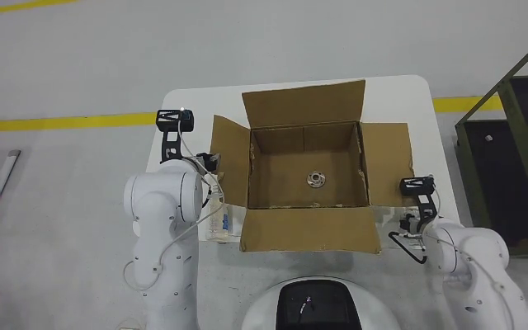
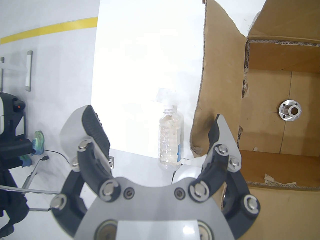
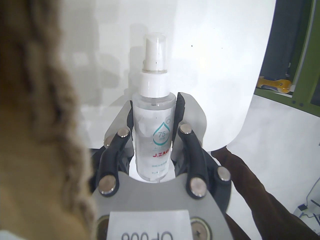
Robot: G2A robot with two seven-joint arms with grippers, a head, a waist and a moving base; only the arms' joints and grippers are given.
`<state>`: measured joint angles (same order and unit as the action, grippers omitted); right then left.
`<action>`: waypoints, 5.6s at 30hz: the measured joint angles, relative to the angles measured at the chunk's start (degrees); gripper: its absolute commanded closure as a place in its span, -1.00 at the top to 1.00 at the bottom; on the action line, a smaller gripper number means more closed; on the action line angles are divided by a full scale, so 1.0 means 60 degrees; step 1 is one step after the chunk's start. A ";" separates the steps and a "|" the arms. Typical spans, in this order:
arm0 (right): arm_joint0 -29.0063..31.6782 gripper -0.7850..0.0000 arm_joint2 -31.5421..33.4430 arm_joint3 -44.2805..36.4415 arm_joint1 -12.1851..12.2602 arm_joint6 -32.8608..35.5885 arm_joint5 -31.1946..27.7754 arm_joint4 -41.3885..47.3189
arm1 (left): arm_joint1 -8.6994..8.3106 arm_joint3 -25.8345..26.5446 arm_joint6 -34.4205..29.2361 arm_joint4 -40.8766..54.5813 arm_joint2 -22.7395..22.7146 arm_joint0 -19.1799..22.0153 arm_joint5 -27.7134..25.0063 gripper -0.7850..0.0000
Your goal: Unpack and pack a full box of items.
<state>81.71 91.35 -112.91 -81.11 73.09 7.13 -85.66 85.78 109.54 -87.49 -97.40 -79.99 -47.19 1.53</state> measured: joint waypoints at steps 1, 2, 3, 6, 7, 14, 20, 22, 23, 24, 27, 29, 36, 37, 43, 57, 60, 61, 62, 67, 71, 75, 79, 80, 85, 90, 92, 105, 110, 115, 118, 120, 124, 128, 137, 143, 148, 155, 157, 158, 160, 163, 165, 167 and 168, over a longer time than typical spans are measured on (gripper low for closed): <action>-0.0014 -0.09 0.0001 -0.0035 0.0005 0.0030 0.0004 -0.0011 | 0.0000 0.0000 0.0000 0.0000 0.0000 0.0000 0.0000 1.00; -0.0023 -0.02 0.0001 -0.0056 0.0009 0.0050 0.0004 -0.0026 | 0.0000 0.0000 0.0000 0.0000 0.0000 0.0000 0.0000 1.00; -0.0031 0.03 0.0000 -0.0071 0.0013 0.0068 0.0003 -0.0039 | 0.0000 0.0000 0.0000 0.0000 0.0000 0.0000 0.0000 1.00; -0.0058 -0.01 -0.0006 -0.0077 0.0025 0.0086 -0.0001 -0.0057 | 0.0000 0.0000 0.0000 0.0000 0.0000 0.0000 0.0000 1.00; -0.0067 -0.01 -0.0007 -0.0079 0.0029 0.0073 -0.0001 -0.0066 | 0.0000 0.0000 0.0000 0.0000 0.0000 0.0000 0.0000 1.00; -0.0073 0.68 0.0380 -0.1219 0.0068 0.0188 0.0455 -0.0477 | 0.0000 0.0000 0.0000 0.0000 0.0000 0.0000 0.0000 1.00; -0.0267 0.57 0.0822 -0.3197 0.0096 0.0407 0.0878 -0.1103 | 0.0000 0.0000 0.0000 0.0000 0.0000 0.0000 0.0000 1.00; -0.0527 0.38 0.0793 -0.3682 0.0097 0.0313 0.0910 -0.1156 | 0.0000 0.0000 0.0000 0.0000 0.0000 0.0000 0.0000 1.00; -0.0719 0.14 0.0728 -0.3694 0.0098 0.0194 0.0892 -0.1171 | 0.0000 0.0000 0.0000 0.0000 0.0000 0.0000 0.0000 1.00; -0.0949 -0.09 0.0629 -0.3665 0.0098 0.0059 0.0864 -0.1188 | 0.0000 0.0000 0.0000 0.0000 0.0000 0.0000 0.0000 1.00; -0.1731 -0.67 0.0050 -0.3620 0.0090 -0.0023 0.0695 -0.1304 | 0.0000 0.0000 0.0000 0.0000 0.0000 0.0000 0.0000 1.00; -0.2255 -0.96 -0.0480 -0.3622 0.0071 0.0219 0.0548 -0.1341 | 0.0000 0.0000 0.0000 0.0000 0.0000 0.0000 0.0000 1.00; -0.3545 -1.00 -0.2608 -0.2689 -0.0079 0.0949 0.0395 -0.1386 | 0.0000 0.0000 0.0000 0.0000 0.0000 0.0000 0.0000 1.00; -0.3725 -1.00 -0.2965 -0.2267 -0.0124 0.0908 0.0509 -0.1326 | 0.0000 0.0000 0.0000 0.0000 0.0000 0.0000 0.0000 1.00; -0.4266 -1.00 -0.4221 0.0020 -0.0357 0.0417 0.1177 -0.0785 | 0.0000 0.0000 0.0000 0.0000 0.0000 0.0000 0.0000 1.00; -0.5075 -1.00 -0.4754 0.3176 -0.0689 0.0290 0.1738 0.0233 | -0.0050 0.0401 0.0631 -0.0128 -0.0540 -0.0300 0.0242 1.00; -0.5095 -1.00 -0.4764 0.3195 -0.0694 0.0290 0.1726 0.0230 | -0.0057 0.0479 0.0699 -0.0194 -0.0685 -0.0273 0.0384 1.00; -0.5093 -1.00 -0.4764 0.3191 -0.0694 0.0290 0.1726 0.0228 | -0.0062 0.0502 0.0741 -0.0246 -0.0751 -0.0270 0.0439 1.00; -0.5092 -1.00 -0.4763 0.3190 -0.0693 0.0291 0.1726 0.0227 | -0.0067 0.0508 0.0772 -0.0304 -0.0800 -0.0277 0.0476 1.00; -0.5057 -1.00 -0.4770 0.3180 -0.0693 0.0244 0.1691 0.0250 | -0.0082 0.0475 0.0949 -0.0510 -0.1027 -0.0377 0.0700 1.00; -0.4950 -1.00 -0.4846 0.3227 -0.0737 -0.0308 0.1559 0.0484 | -0.0084 0.0442 0.1037 -0.0488 -0.1047 -0.0414 0.0691 1.00; -0.5300 -0.51 -0.5130 0.3740 -0.0845 -0.0318 0.1656 0.0498 | -0.0084 0.0444 0.1032 -0.0487 -0.1045 -0.0413 0.0690 1.00; -0.5851 -0.22 -0.5388 0.4518 -0.0977 -0.0229 0.1753 0.0514 | -0.0084 0.0444 0.1032 -0.0487 -0.1045 -0.0413 0.0690 1.00; -0.5951 -0.08 -0.5414 0.4687 -0.1005 -0.0246 0.1780 0.0563 | -0.0084 0.0444 0.1032 -0.0488 -0.1045 -0.0413 0.0690 1.00; -0.6410 -0.11 -0.5481 0.5638 -0.1139 -0.0383 0.1822 0.0896 | -0.0084 0.0444 0.1032 -0.0488 -0.1045 -0.0413 0.0690 1.00; -0.6647 -0.06 -0.5541 0.6217 -0.1230 -0.0535 0.1920 0.0950 | -0.0084 0.0444 0.1032 -0.0488 -0.1045 -0.0413 0.0690 1.00; -0.6716 -0.05 -0.5543 0.6412 -0.1262 -0.0587 0.1956 0.0970 | -0.0084 0.0444 0.1032 -0.0488 -0.1045 -0.0413 0.0690 1.00; -0.6943 -0.03 -0.5631 0.7384 -0.1447 -0.0912 0.1934 0.1153 | -0.0084 0.0444 0.1032 -0.0488 -0.1045 -0.0413 0.0690 1.00; -0.6961 -0.06 -0.5593 0.7541 -0.1490 -0.0965 0.1978 0.1142 | -0.0084 0.0444 0.1032 -0.0488 -0.1045 -0.0413 0.0690 1.00; -0.7036 -0.05 -0.5587 0.7739 -0.1541 -0.1059 0.1932 0.1154 | -0.0084 0.0444 0.1032 -0.0488 -0.1045 -0.0413 0.0690 1.00; -0.7074 -0.04 -0.5629 0.7848 -0.1582 -0.1068 0.1923 0.1156 | -0.0084 0.0444 0.1032 -0.0488 -0.1045 -0.0413 0.0690 1.00; -0.7093 -0.04 -0.5650 0.7896 -0.1603 -0.1071 0.1910 0.1149 | -0.0084 0.0444 0.1032 -0.0488 -0.1045 -0.0413 0.0690 1.00; -0.7135 -0.06 -0.5669 0.8020 -0.1647 -0.1080 0.1879 0.1137 | -0.0084 0.0444 0.1032 -0.0488 -0.1045 -0.0413 0.0690 1.00; -0.7168 -0.07 -0.5653 0.8144 -0.1679 -0.1095 0.1852 0.1126 | -0.0084 0.0444 0.1032 -0.0488 -0.1045 -0.0413 0.0690 1.00; -0.7225 -1.00 -0.5618 0.8273 -0.1748 -0.1125 0.1872 0.1063 | -0.0084 0.0444 0.1032 -0.0488 -0.1045 -0.0413 0.0690 1.00; -0.7205 -1.00 -0.5553 0.8159 -0.1771 -0.1107 0.1901 0.0934 | -0.0084 0.0444 0.1032 -0.0488 -0.1045 -0.0413 0.0690 1.00; -0.7096 -1.00 -0.5384 0.7869 -0.1771 -0.1144 0.1966 0.0939 | -0.0084 0.0444 0.1032 -0.0488 -0.1045 -0.0413 0.0690 1.00; -0.6654 -1.00 -0.4365 0.6435 -0.1712 -0.1498 0.2035 0.2283 | -0.0084 0.0444 0.1032 -0.0488 -0.1045 -0.0413 0.0690 1.00; -0.6377 -1.00 -0.3859 0.5813 -0.1682 -0.1684 0.2010 0.3097 | -0.0084 0.0444 0.1032 -0.0488 -0.1045 -0.0413 0.0690 1.00; -0.6252 -1.00 -0.3647 0.5557 -0.1666 -0.1765 0.1982 0.3417 | -0.0084 0.0444 0.1032 -0.0488 -0.1045 -0.0413 0.0690 1.00; -0.5951 -1.00 -0.3144 0.4977 -0.1638 -0.1963 0.1866 0.4249 | -0.0084 0.0444 0.1032 -0.0488 -0.1045 -0.0413 0.0690 1.00; -0.5517 -1.00 -0.2430 0.4350 -0.1613 -0.2304 0.1604 0.5818 | -0.0084 0.0444 0.1032 -0.0488 -0.1045 -0.0413 0.0690 1.00; -0.5284 -1.00 -0.2038 0.4120 -0.1608 -0.2532 0.1362 0.6827 | -0.0084 0.0444 0.1032 -0.0488 -0.1045 -0.0413 0.0690 1.00; -0.5035 -1.00 -0.1623 0.4028 -0.1607 -0.2787 0.1034 0.8034 | -0.0084 0.0444 0.1032 -0.0488 -0.1045 -0.0413 0.0690 1.00; -0.4938 -1.00 -0.1460 0.4037 -0.1607 -0.2885 0.0888 0.8569 | -0.0084 0.0444 0.1032 -0.0488 -0.1045 -0.0413 0.0690 1.00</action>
<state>52.08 82.59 -88.68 -90.75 55.77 12.46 -34.25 85.27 112.20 -81.30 -100.33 -86.26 -49.67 5.67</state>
